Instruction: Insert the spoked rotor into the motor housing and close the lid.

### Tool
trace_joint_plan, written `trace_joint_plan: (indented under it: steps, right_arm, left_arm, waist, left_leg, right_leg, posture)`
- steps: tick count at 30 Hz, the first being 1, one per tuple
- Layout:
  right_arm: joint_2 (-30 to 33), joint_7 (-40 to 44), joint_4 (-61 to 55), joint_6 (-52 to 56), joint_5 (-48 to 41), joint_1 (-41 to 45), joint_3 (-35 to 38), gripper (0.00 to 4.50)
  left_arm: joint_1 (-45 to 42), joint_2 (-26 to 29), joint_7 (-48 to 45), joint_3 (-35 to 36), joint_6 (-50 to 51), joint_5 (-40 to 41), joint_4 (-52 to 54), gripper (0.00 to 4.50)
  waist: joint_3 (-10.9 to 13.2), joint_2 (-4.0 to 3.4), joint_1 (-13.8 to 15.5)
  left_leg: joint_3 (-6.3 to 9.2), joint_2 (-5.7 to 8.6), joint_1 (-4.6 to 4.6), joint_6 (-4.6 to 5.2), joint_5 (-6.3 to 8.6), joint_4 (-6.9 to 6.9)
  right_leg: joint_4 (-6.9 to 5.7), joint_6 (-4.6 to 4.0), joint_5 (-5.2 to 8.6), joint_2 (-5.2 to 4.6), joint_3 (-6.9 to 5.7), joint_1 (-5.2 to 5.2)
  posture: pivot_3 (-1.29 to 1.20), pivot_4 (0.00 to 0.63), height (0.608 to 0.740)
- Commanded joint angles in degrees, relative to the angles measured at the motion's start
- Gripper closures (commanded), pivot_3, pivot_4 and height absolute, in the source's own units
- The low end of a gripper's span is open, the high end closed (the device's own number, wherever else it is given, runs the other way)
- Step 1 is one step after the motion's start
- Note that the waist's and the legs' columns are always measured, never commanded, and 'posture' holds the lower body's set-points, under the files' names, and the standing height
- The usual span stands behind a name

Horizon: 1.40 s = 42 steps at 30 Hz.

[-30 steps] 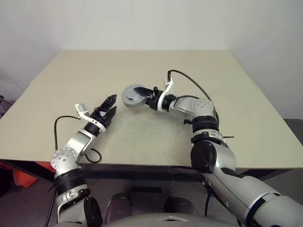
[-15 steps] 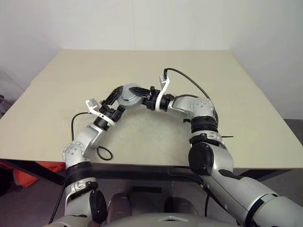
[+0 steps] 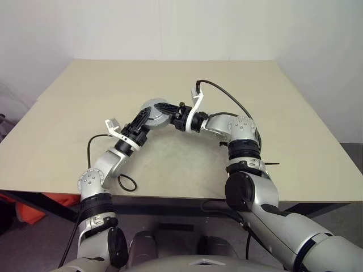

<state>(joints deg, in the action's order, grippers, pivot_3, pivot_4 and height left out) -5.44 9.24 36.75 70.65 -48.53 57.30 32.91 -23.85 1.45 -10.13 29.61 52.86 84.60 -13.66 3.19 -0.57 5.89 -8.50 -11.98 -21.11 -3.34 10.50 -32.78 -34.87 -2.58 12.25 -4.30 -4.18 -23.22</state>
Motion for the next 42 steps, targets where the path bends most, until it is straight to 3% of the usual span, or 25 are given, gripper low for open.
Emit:
trace_joint_plan:
  steps: [1,4,11,15,22,39,42]
  right_arm:
    - [0.0,1.7,-3.0,-1.9,-2.0,1.5,-0.6,2.36]
    - [0.2,3.2,-3.2,-3.5,-1.7,1.0,-1.6,2.36]
    - [0.5,3.8,-4.9,-9.6,1.3,-0.2,-5.0,0.09]
    - [0.7,3.5,-4.8,-14.4,3.9,-0.5,-7.1,0.04]
    - [1.9,2.5,-1.7,-19.3,6.3,-0.9,-7.7,0.04]
    - [3.2,4.2,3.3,-22.5,7.6,0.6,-9.0,0.04]
    - [3.7,4.6,4.7,-22.6,7.9,1.2,-9.1,0.0]
  left_arm:
    - [-1.0,1.2,-0.8,-0.5,-0.5,-0.4,0.7,2.38]
    - [-1.1,1.4,-1.1,-0.6,-0.8,-0.6,0.5,2.38]
    - [-1.1,1.8,-1.8,-0.4,-2.3,-2.1,-0.4,2.38]
    - [-1.1,2.3,-2.5,0.0,-4.5,-4.7,-0.5,2.38]
    - [-0.6,5.4,2.8,6.3,-18.9,-13.4,-3.5,2.38]
    - [-1.1,8.3,9.2,10.0,-27.0,-23.1,-10.2,2.38]
    - [-0.9,9.0,10.4,10.1,-29.4,-25.7,-10.3,1.45]
  waist:
    - [0.0,0.0,0.0]
    - [0.0,0.0,0.0]
    - [0.0,0.01,0.0]
    - [0.0,0.01,0.0]
    - [0.0,0.06,-0.4]
    - [0.0,0.25,0.0]
    - [0.0,0.26,-0.3]
  left_leg:
    - [0.0,0.0,0.0,0.0,0.0,0.0]
    - [0.0,0.0,0.0,0.0,0.0,-0.01]
    - [0.01,-0.01,0.0,0.0,0.0,-0.08]
    - [0.02,-0.01,0.0,0.0,0.0,-0.16]
    - [0.04,-0.06,0.05,0.0,0.0,-0.22]
    - [0.09,-0.04,0.29,-0.07,-0.04,-0.42]
    - [0.09,-0.05,0.38,-0.15,-0.09,-0.42]
  right_leg:
    - [0.0,0.0,0.0,0.0,0.0,0.0]
    - [-0.01,0.0,0.0,0.0,0.0,0.0]
    - [-0.05,0.01,-0.02,0.0,0.0,0.03]
    - [-0.11,0.02,-0.02,0.0,0.0,0.03]
    - [-0.2,0.02,-0.03,0.02,0.0,0.03]
    - [-0.51,0.01,-0.04,-0.01,0.04,0.23]
    - [-0.59,-0.02,-0.02,0.0,0.07,0.23]
  posture:
    - [0.0,0.0,0.74]
    - [0.0,0.0,0.74]
    - [0.0,0.0,0.74]
    - [0.0,0.0,0.74]
    - [0.0,0.0,0.74]
    - [0.0,0.0,0.74]
    - [0.0,0.0,0.74]
